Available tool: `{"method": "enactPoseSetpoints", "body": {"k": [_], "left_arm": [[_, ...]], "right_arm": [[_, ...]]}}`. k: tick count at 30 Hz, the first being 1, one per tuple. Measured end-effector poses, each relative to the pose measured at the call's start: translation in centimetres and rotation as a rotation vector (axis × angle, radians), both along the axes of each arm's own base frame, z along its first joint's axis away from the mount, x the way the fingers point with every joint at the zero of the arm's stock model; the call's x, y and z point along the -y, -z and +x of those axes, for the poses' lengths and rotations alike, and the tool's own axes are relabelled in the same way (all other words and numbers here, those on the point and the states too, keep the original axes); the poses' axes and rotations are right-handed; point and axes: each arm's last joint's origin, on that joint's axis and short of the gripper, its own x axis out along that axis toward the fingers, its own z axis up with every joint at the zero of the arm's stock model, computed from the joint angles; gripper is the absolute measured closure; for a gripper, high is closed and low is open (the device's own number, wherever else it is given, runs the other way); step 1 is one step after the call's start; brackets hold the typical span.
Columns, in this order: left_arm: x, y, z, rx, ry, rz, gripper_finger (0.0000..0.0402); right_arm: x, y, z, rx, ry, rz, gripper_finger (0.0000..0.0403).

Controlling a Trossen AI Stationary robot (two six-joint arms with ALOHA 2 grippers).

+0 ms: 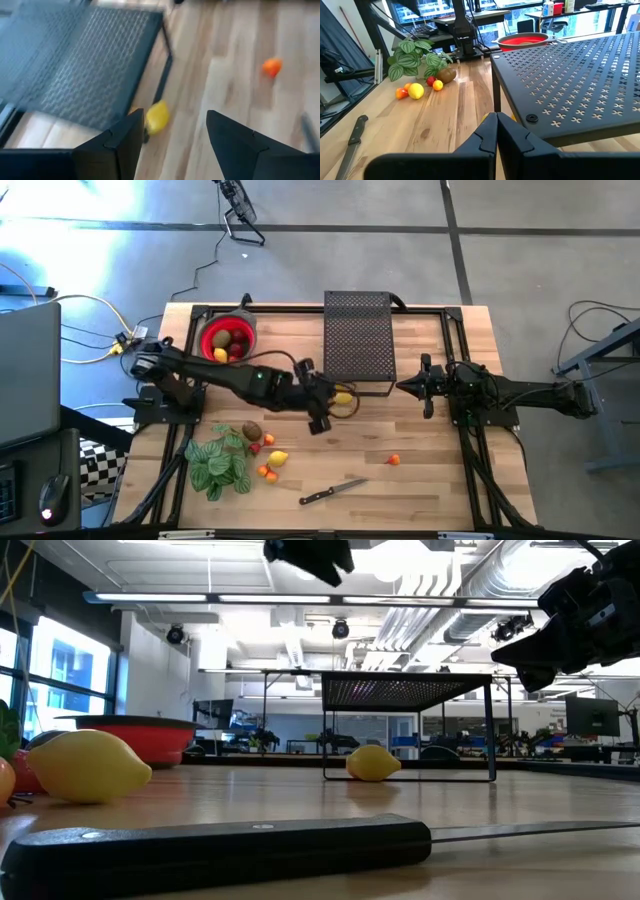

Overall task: Pick & Place Fruit
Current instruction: Put the top yellow lemon into the strainer bowl

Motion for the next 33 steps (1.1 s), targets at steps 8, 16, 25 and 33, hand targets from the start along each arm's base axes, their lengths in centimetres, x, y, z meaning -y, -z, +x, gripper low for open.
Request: {"method": "enactPoseSetpoints", "body": {"k": [8, 16, 25, 33], "left_arm": [[2.0, 3.0, 2.3, -0.016, 0.055, 0.007, 0.0192], [2.5, 5.9, 4.4, -0.023, 0.054, 0.007, 0.0192], [2.8, 7.9, 5.5, -0.052, 0.054, 0.016, 0.0192], [2.9, 9.1, 5.8, -0.087, 0.045, 0.033, 0.0192]], "right_arm": [[0.0, 0.0, 0.0, 0.002, 0.000, 0.000, 0.0401], [0.0, 0.0, 0.0, 0.001, 0.001, 0.000, 0.0401], [0.0, 0.0, 0.0, -0.005, 0.000, -0.001, 0.0401], [0.0, 0.0, 0.1, -0.004, 0.000, -0.002, 0.0401]]}}
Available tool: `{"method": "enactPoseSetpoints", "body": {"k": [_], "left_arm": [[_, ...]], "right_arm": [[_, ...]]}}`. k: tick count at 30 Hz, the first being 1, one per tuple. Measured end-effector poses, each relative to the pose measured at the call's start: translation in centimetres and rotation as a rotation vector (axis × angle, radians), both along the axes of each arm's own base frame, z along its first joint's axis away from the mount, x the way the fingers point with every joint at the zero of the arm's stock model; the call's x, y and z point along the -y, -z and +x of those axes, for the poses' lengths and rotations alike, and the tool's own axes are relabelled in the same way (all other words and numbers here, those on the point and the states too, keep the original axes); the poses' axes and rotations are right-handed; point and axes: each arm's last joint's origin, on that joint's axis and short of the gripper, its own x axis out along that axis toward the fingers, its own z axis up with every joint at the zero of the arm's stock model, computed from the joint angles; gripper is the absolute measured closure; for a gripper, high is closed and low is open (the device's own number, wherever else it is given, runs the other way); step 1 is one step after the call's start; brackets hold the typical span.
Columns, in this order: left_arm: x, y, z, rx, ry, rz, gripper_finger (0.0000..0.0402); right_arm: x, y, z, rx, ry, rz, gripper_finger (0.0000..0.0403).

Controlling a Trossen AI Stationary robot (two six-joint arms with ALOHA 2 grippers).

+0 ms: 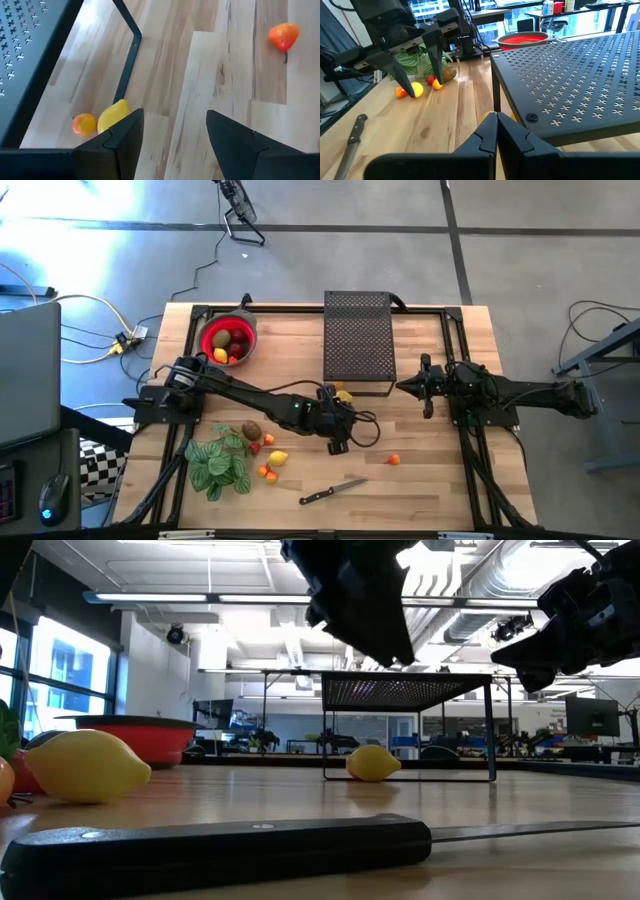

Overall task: Pick & Place Fruit
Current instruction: Put the top yellow lemon into the strainer bowl

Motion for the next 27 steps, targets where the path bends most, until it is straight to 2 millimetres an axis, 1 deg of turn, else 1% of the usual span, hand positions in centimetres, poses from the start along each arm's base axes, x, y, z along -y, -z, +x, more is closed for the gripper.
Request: {"method": "enactPoseSetpoints", "body": {"k": [11, 20, 27], "left_arm": [[-0.02, -0.10, 0.10, 0.014, -0.002, -0.002, 0.0192], [0.08, -0.45, 0.46, 0.067, -0.002, -0.016, 0.0192], [0.06, -0.42, 0.43, 0.055, 0.012, 0.007, 0.0192]], "right_arm": [[0.00, 0.01, 0.00, -0.001, 0.000, 0.000, 0.0401], [0.00, 0.00, 0.00, 0.000, -0.001, 0.000, 0.0401], [-0.15, -0.01, 0.01, 0.003, -0.051, 0.009, 0.0401]]}}
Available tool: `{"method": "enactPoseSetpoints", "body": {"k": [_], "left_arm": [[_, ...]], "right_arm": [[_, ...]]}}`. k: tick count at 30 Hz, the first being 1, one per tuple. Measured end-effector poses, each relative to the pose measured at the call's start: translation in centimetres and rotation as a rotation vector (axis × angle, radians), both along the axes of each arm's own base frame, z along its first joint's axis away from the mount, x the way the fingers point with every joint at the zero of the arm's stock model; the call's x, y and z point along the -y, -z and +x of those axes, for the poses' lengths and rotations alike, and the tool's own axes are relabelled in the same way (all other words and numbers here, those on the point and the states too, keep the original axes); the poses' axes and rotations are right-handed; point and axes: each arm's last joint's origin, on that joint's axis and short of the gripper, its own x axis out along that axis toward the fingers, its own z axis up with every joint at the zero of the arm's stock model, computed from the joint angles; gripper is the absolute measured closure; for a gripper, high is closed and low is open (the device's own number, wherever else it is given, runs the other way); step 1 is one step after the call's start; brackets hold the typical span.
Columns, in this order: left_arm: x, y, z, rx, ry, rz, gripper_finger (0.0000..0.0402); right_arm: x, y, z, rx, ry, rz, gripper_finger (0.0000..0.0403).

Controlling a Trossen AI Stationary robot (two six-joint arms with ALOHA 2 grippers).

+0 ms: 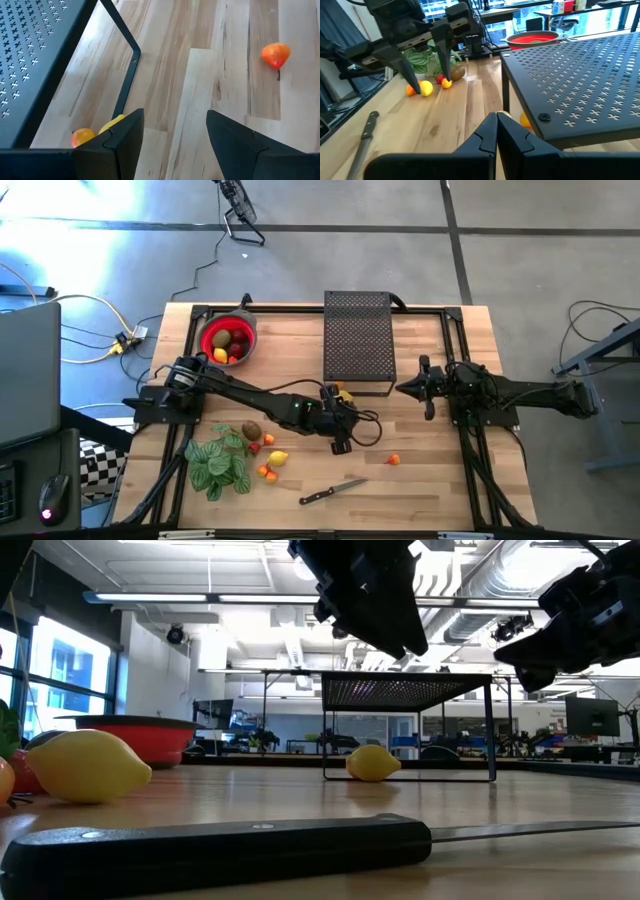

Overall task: Pick & Place Fruit
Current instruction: Put the top yellow lemon into the strainer bowl

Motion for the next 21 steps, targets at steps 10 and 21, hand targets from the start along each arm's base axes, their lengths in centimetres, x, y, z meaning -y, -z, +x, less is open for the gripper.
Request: {"method": "enactPoseSetpoints", "body": {"k": [10, 21], "left_arm": [[-0.1, 1.7, 0.6, -0.016, -0.060, 0.072, 0.0192], [-1.2, 5.3, 1.6, -0.119, -0.110, 0.190, 0.0192]], "right_arm": [[0.0, 0.0, 0.0, 0.003, -0.001, -0.003, 0.0401], [0.0, -0.2, 0.0, 0.021, -0.001, -0.006, 0.0401]]}}
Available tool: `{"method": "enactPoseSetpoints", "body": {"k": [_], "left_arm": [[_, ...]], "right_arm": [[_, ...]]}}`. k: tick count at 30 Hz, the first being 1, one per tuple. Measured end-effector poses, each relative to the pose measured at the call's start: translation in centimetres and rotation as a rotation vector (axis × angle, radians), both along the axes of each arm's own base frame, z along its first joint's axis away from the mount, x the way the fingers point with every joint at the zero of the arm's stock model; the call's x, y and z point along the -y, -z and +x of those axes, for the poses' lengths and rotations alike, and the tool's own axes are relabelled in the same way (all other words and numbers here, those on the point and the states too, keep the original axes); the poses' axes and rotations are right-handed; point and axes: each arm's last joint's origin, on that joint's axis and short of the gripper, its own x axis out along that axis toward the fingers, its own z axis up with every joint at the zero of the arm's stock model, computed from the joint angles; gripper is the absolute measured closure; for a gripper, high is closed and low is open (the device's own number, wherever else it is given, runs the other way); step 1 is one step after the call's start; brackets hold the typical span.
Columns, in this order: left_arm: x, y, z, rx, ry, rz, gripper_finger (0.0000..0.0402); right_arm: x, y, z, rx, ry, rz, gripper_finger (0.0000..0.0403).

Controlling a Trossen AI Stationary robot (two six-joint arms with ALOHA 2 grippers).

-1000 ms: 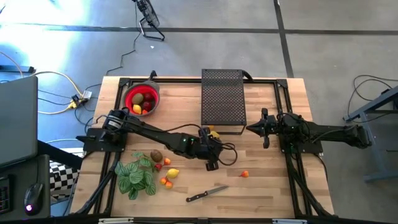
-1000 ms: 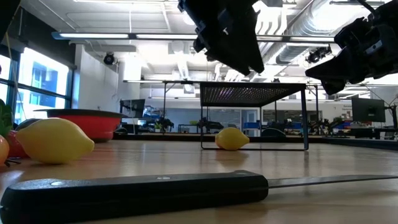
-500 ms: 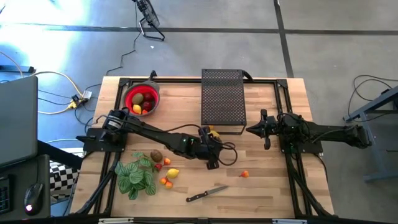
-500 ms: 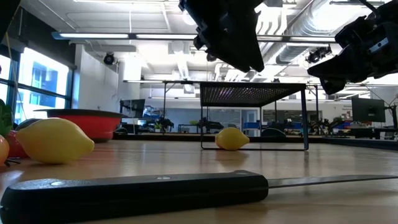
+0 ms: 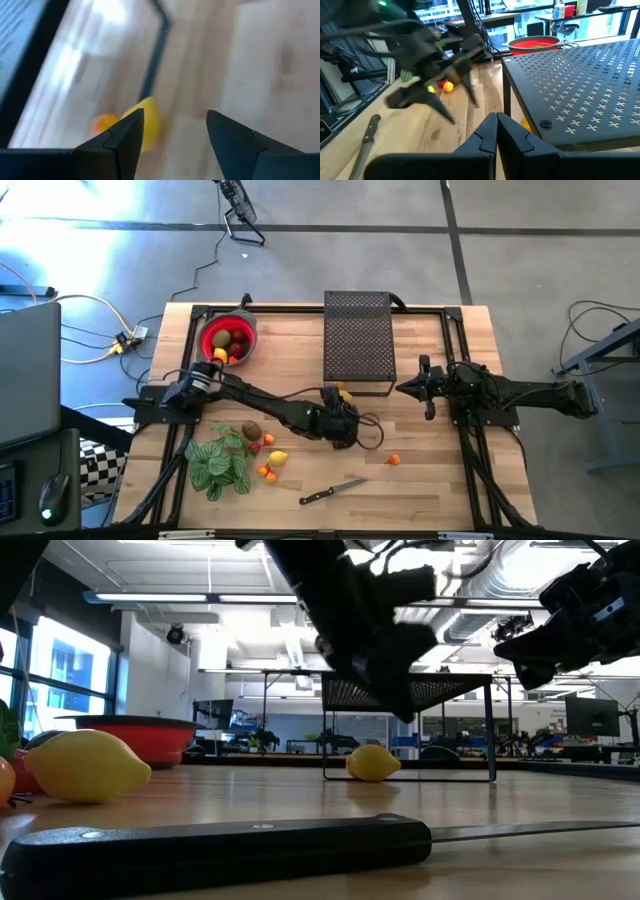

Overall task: Pick & Place Fruit
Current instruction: Put the top yellow lemon into the strainer bowl

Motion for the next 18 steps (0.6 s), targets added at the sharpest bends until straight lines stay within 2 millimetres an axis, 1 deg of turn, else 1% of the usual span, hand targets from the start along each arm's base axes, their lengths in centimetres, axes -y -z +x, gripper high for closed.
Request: {"method": "enactPoseSetpoints", "body": {"k": [3, 6, 8, 11, 16, 18], "left_arm": [[-1.3, 0.0, 0.3, 0.029, -0.069, -0.014, 0.0194], [-2.7, 0.0, 0.5, 0.053, -0.128, -0.037, 0.0216], [-3.3, 0.0, 0.6, 0.058, -0.144, -0.039, 0.0242], [-3.9, 0.0, 0.7, 0.058, -0.157, -0.041, 0.0291], [-3.9, -0.1, 0.7, 0.068, -0.162, -0.039, 0.0375], [-3.8, -0.1, 0.7, 0.072, -0.167, -0.032, 0.0394]], "right_arm": [[0.0, 0.0, 0.0, -0.001, 0.000, 0.000, 0.0401], [0.0, 0.0, 0.0, -0.002, 0.000, 0.000, 0.0401], [0.0, 0.0, 0.0, -0.003, 0.000, 0.000, 0.0401], [0.0, 0.0, 0.0, -0.004, 0.000, -0.004, 0.0401], [0.0, 0.0, 0.0, -0.003, -0.001, -0.007, 0.0401], [0.0, 0.0, 0.0, -0.003, -0.001, -0.007, 0.0401]]}}
